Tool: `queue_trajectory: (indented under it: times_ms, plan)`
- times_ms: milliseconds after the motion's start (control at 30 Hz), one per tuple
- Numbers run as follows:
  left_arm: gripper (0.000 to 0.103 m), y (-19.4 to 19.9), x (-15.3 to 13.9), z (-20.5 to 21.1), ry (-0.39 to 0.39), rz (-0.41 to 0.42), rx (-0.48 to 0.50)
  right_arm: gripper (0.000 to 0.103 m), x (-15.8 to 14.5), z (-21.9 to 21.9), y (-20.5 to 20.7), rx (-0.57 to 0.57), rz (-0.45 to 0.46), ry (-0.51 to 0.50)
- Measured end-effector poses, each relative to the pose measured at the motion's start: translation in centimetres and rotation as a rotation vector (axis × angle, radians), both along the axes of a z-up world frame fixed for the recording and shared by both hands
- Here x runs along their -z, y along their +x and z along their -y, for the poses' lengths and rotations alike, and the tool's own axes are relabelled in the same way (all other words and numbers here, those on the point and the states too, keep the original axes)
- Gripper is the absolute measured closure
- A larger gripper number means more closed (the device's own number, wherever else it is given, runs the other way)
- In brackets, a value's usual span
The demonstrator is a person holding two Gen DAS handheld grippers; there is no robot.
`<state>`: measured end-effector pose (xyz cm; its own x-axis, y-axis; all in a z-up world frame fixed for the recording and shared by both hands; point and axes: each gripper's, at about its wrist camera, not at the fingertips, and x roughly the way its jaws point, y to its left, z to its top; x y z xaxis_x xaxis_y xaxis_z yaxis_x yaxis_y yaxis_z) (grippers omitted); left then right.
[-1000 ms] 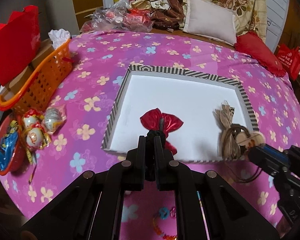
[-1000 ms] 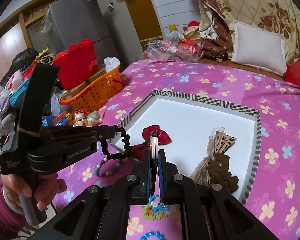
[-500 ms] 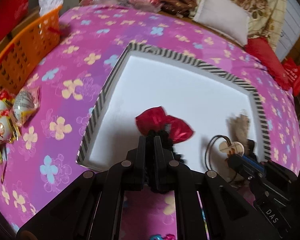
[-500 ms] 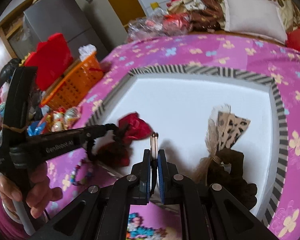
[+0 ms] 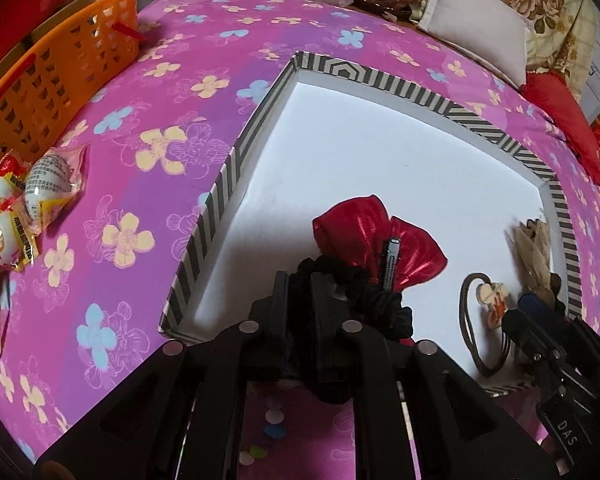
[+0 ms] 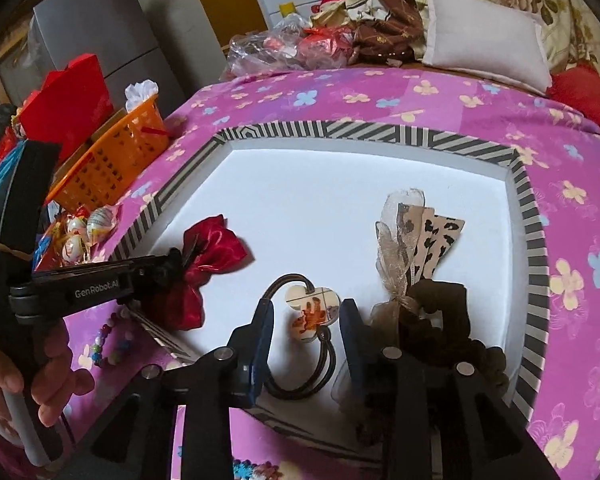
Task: Organize jewelry
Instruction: 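Lower both items into the box and open both tools, then withdraw both tools from the box toward the remaining bracelets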
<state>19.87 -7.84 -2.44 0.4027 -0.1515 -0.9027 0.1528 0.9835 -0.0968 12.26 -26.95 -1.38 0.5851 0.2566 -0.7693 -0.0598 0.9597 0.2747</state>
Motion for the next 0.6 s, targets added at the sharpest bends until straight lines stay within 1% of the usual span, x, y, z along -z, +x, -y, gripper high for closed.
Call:
queue_trajectory:
  times_ms: [33, 100, 133, 200, 333, 400, 467, 600]
  plan:
    - [0.082, -0.1, -0.2, 0.0, 0.0, 0.001, 0.002, 0.071, -0.3, -0.1, -0.2, -0.001, 0.005, -0.007]
    - [0.064, -0.5, -0.7, -0.3, -0.007, 0.013, -0.002, 0.071, -0.8, -0.2, -0.8, -0.005, 0.013, -0.008]
    - [0.062, -0.8, -1.1, -0.5, -0.018, 0.019, -0.004, 0.071, -1.1, -0.3, -1.1, -0.007, 0.018, -0.004]
    - [0.06, -1.5, -1.7, -0.8, -0.026, 0.029, -0.002, 0.071, -1.8, -0.6, -2.3, -0.019, 0.035, -0.001]
    - [0.06, -3.7, -3.3, -1.4, -0.004, 0.073, 0.008, 0.07, -2.9, -1.4, -4.6, -0.035, 0.05, -0.029]
    - [0.059, -4.8, -3.9, -1.7, 0.003, 0.078, 0.015, 0.07, -3.4, -1.8, -6.2, -0.045, 0.059, -0.053]
    - [0.059, -6.0, -4.3, -2.1, -0.012, 0.077, 0.028, 0.066, -3.8, -2.0, -7.7, -0.049, 0.064, -0.062]
    - [0.059, -8.5, -5.2, -3.6, -0.04, 0.084, 0.035, 0.065, -4.1, -2.3, -10.9, -0.064, 0.062, -0.065]
